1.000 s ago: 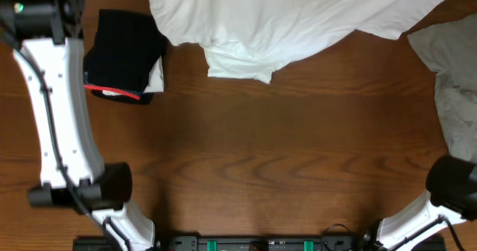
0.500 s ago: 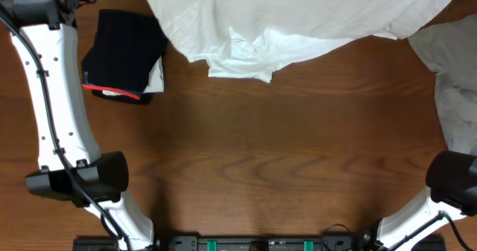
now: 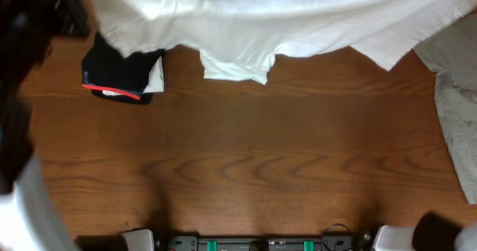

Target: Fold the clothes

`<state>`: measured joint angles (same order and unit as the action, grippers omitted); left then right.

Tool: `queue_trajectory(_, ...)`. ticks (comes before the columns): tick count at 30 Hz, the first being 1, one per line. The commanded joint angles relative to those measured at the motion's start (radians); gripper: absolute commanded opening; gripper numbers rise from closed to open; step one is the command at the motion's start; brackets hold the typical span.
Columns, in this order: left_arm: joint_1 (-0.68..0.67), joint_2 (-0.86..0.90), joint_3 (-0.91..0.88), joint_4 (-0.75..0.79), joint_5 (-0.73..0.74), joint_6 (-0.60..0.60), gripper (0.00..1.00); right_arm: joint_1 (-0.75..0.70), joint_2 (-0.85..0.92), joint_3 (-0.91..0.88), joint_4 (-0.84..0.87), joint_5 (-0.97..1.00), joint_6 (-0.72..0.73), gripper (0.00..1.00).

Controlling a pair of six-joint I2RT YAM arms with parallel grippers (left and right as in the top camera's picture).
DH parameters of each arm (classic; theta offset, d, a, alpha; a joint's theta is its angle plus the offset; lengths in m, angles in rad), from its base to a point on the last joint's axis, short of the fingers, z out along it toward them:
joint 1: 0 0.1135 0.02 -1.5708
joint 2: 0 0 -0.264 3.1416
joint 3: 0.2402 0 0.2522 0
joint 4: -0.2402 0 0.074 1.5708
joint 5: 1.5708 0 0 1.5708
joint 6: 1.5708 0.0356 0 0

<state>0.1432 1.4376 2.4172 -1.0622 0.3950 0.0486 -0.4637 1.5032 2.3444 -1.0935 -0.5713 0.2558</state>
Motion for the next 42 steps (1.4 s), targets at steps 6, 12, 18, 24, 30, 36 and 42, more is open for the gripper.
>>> queue_trajectory(6, 0.007, -0.253, 0.013, -0.014, -0.023, -0.036, 0.06, -0.074, -0.226, 0.011, -0.124, 0.045, 0.019, 0.01)
queue_trajectory(12, 0.007, -0.384, 0.039, -0.014, -0.024, -0.037, 0.06, -0.079, -0.325, 0.017, -0.172, 0.044, 0.03, 0.01)
queue_trajectory(18, 0.007, -0.407, 0.115, -0.038, -0.042, -0.055, 0.06, -0.079, -0.339, 0.066, -0.279, 0.059, 0.036, 0.01)
queue_trajectory(24, 0.007, -0.39, 0.06, -0.065, -0.045, -0.066, 0.06, -0.079, -0.326, 0.067, -0.348, 0.116, 0.035, 0.01)
queue_trajectory(30, 0.007, -0.303, -0.076, -0.066, -0.044, -0.089, 0.06, -0.079, -0.262, 0.067, -0.408, 0.156, 0.022, 0.01)
queue_trajectory(36, 0.007, -0.14, -0.121, -0.064, -0.044, -0.088, 0.06, -0.079, -0.135, 0.067, -0.41, 0.156, -0.005, 0.01)
queue_trajectory(42, 0.002, 0.031, -0.121, -0.054, -0.037, -0.086, 0.06, -0.079, 0.016, 0.067, -0.399, 0.156, -0.026, 0.01)
